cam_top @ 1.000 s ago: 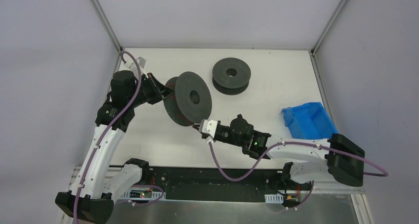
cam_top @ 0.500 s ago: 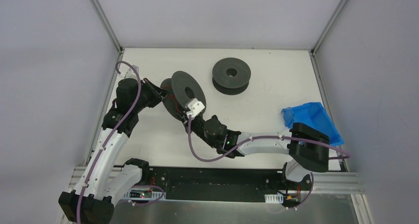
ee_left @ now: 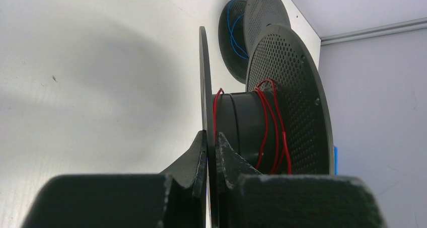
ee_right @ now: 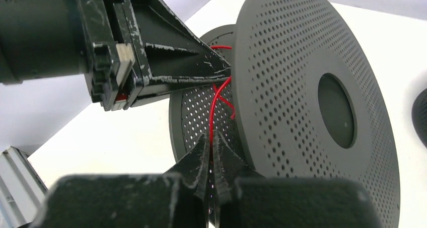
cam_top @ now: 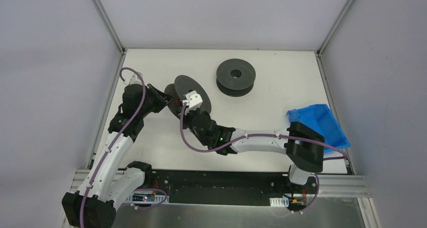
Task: Wrap the cables
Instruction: Wrap the cable around the cable reel.
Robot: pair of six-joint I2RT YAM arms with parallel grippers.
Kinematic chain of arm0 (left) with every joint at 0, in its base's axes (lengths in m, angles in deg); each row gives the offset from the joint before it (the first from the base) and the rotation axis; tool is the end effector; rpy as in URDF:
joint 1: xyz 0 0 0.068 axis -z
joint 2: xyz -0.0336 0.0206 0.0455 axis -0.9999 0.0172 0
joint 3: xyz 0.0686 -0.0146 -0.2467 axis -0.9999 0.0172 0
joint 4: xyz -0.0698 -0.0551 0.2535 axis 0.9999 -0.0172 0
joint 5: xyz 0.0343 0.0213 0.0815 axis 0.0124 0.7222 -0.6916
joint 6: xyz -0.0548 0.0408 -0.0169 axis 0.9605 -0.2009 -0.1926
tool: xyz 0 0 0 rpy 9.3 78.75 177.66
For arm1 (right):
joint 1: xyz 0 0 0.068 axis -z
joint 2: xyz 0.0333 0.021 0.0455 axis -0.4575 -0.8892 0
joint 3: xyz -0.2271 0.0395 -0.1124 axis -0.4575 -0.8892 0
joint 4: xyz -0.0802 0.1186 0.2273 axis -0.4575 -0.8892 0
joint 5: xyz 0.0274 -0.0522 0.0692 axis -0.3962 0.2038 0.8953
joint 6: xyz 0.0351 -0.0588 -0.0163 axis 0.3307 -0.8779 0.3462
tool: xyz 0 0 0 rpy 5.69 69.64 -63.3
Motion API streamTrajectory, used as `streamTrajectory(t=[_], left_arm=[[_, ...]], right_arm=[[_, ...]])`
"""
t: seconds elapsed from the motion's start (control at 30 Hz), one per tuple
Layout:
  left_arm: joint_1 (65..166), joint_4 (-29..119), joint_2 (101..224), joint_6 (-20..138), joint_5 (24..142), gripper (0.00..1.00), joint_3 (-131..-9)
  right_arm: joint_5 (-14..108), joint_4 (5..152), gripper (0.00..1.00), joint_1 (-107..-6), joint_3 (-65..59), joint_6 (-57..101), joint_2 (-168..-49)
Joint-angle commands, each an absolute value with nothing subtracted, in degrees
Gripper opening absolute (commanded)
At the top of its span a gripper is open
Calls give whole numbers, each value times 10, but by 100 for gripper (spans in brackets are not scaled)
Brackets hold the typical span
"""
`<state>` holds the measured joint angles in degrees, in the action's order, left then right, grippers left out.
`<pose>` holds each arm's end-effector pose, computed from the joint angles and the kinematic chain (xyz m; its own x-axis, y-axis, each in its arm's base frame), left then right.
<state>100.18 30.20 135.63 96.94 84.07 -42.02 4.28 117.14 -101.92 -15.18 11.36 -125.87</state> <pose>0.2323 -0.0555 0.3009 -0.4514 -0.6799 -0.5779 0.0015 0.6470 -0.7625 0.1424 0.3961 0.2652 0.0557 -0.0097 -0.9984 -0.6401 0.7670 -0.0431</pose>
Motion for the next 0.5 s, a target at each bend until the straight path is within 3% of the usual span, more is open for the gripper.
streamTrajectory(t=[0.0,0.47], left_arm=[[1005,361,1324,950,880,0,-415],[1005,415,1288,1015,879,0,-350]], right_arm=[[8,1049,0,-999,-88,189,-1270],[-70,896,0,-989,33,245,-1364]])
